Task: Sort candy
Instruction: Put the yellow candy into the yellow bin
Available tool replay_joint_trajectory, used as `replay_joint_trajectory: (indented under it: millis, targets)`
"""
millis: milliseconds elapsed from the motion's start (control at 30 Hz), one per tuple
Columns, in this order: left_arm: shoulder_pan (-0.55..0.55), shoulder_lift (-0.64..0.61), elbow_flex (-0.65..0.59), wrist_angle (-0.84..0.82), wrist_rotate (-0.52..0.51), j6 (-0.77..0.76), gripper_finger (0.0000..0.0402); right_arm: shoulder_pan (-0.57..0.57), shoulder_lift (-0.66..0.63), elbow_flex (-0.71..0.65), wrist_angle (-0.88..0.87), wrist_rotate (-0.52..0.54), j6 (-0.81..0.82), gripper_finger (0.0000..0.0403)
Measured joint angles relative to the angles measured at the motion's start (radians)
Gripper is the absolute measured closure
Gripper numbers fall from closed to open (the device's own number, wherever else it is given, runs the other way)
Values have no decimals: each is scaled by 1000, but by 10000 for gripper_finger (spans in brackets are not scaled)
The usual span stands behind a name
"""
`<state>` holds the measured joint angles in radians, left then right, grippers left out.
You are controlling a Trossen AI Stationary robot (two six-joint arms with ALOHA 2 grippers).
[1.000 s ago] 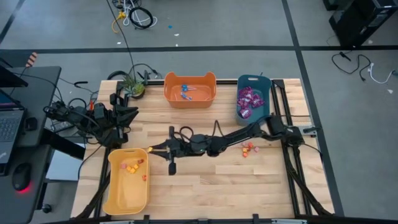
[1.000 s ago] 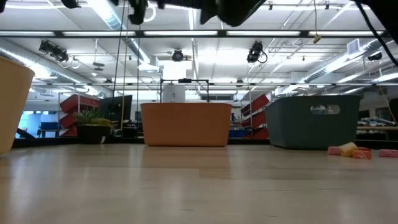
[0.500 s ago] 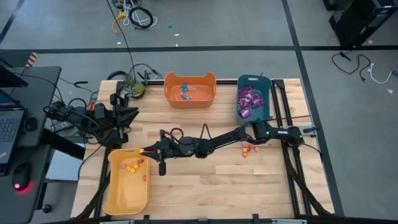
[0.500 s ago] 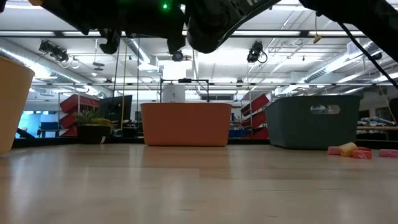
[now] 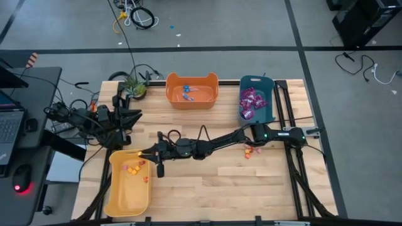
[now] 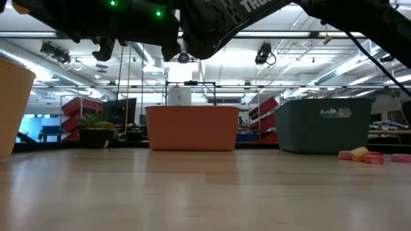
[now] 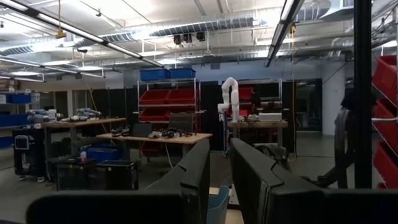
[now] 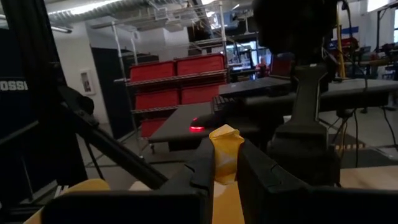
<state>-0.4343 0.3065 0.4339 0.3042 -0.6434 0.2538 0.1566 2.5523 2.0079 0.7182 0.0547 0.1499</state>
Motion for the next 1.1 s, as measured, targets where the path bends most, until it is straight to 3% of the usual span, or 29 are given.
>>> replay_joint_trajectory:
  millis: [267,733,1100]
  targets:
    - [0,0,0,29,-3,-4,335,0,0,0,-3,0,-3,360]
    - [0,0,0,38,-3,-4,335,31,20,0,52,-27,-149,360]
    - [0,-1,0,51,-6,-8,335,23,33,0,28,-16,-73,360]
